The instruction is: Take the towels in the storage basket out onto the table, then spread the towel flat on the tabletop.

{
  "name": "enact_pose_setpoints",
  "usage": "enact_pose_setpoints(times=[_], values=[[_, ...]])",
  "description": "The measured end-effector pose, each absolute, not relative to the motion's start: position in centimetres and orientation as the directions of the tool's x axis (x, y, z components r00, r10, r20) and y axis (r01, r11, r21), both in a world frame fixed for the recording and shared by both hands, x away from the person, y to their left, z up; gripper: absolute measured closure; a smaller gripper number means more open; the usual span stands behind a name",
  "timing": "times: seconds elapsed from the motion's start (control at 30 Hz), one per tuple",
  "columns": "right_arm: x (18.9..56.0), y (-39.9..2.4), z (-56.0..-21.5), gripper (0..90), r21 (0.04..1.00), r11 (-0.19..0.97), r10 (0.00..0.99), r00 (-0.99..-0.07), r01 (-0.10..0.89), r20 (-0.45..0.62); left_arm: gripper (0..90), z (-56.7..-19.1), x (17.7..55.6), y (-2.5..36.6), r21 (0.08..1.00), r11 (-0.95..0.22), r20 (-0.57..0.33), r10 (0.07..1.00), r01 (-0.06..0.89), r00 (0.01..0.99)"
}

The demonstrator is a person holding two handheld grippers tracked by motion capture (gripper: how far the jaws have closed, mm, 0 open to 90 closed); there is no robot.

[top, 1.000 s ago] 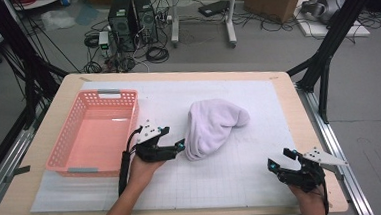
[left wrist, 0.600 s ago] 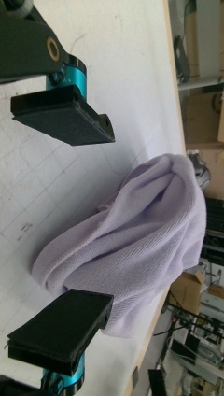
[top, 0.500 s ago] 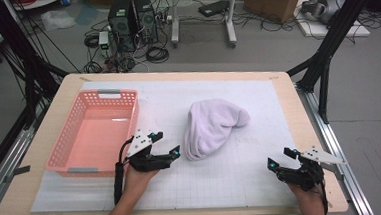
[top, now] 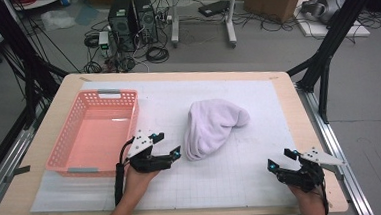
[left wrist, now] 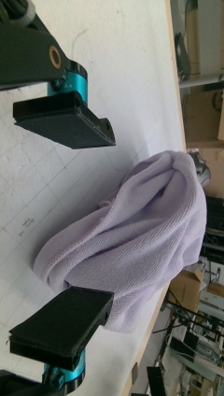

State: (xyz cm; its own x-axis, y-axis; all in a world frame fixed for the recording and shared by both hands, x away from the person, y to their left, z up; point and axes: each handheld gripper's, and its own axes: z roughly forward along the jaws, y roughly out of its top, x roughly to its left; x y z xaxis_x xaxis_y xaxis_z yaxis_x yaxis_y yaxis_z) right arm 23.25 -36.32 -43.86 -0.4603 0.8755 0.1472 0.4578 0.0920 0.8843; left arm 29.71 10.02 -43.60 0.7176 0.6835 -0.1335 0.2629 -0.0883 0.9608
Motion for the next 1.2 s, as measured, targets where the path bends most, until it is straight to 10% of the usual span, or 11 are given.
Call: enact_pose_setpoints(times=[0.93, 1.07, 1.2], values=[[24.7, -33.3, -44.8, 26.1, 0.831, 0.228, 0.843, -0.530, 0.508, 0.093, 40.1, -44.6, 30.6, 4.7, 0.877, -0.323, -0.094, 0.612, 0.357, 0.785], [24.7, -33.3, -44.8, 31.7, 0.831, 0.215, 0.839, -0.533, 0.514, 0.113, 79.5, -44.7, 30.6, 4.0, 0.867, -0.387, -0.028, 0.593, 0.315, 0.805], [24.9, -33.2, -44.8, 35.9, 0.831, 0.220, 0.828, -0.548, 0.511, 0.117, 80.5, -43.6, 30.1, 5.2, 0.911, -0.310, -0.046, 0.582, 0.273, 0.812]])
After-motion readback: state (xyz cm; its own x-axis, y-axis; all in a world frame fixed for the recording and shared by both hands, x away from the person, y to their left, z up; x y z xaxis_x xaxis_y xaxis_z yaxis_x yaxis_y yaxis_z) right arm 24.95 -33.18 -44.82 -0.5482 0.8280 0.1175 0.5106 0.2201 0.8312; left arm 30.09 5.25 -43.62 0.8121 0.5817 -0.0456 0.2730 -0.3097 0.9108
